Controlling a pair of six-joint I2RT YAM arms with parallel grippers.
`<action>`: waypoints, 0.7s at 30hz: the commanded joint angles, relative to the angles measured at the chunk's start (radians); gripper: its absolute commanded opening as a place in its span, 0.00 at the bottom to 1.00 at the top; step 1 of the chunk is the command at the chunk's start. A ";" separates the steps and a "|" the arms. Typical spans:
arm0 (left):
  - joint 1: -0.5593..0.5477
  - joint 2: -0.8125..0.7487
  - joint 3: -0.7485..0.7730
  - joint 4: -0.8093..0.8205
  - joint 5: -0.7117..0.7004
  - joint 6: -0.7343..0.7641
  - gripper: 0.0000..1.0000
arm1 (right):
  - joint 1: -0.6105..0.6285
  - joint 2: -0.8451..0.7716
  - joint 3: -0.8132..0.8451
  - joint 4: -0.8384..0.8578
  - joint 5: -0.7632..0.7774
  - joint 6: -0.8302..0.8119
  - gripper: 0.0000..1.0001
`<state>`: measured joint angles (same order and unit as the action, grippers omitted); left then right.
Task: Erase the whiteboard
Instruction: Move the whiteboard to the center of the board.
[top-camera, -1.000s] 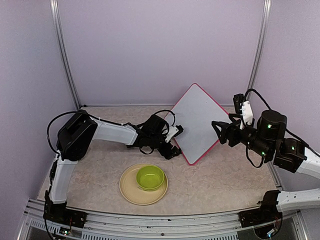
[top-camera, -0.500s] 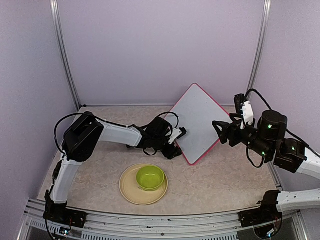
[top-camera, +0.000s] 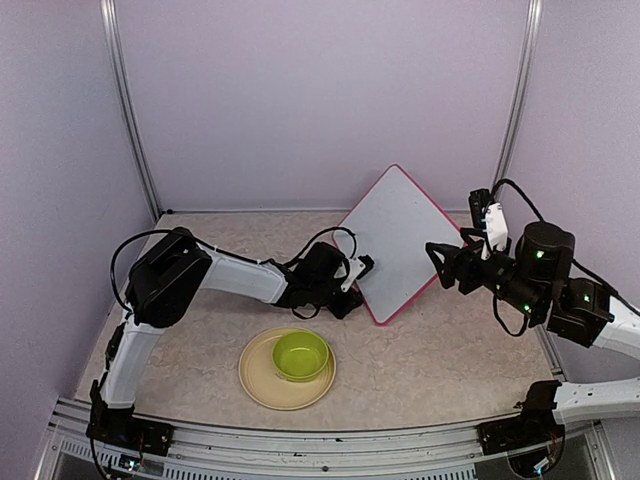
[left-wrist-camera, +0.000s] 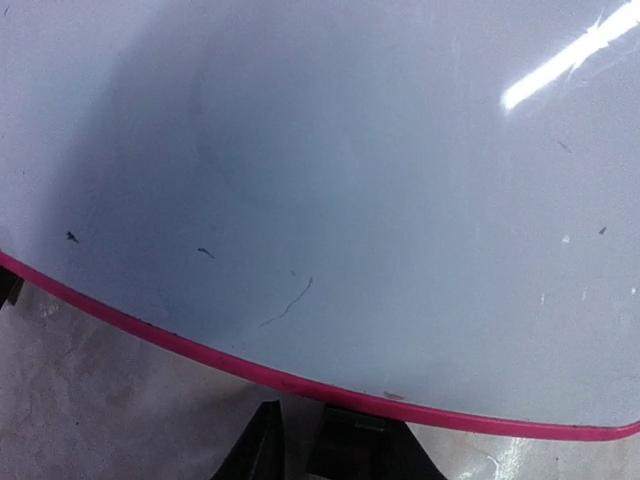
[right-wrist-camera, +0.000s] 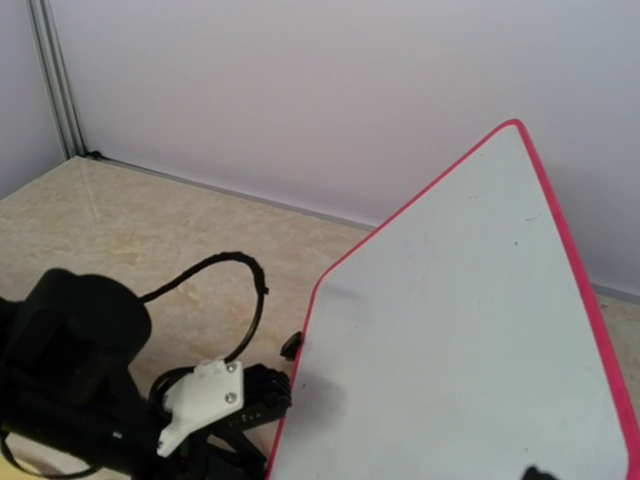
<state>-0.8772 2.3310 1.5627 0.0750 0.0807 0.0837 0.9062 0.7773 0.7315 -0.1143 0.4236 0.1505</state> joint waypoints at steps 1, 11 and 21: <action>-0.023 -0.015 -0.035 0.046 -0.158 -0.120 0.28 | -0.014 -0.023 -0.018 0.021 0.005 0.003 0.84; -0.081 0.027 0.043 -0.047 -0.396 -0.445 0.14 | -0.013 -0.055 -0.028 0.012 0.005 0.016 0.84; -0.153 0.090 0.216 -0.164 -0.481 -0.634 0.03 | -0.014 -0.111 -0.048 -0.009 0.020 0.027 0.84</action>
<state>-1.0050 2.3936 1.7027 -0.0410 -0.3309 -0.4194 0.9016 0.6994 0.6991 -0.1158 0.4267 0.1627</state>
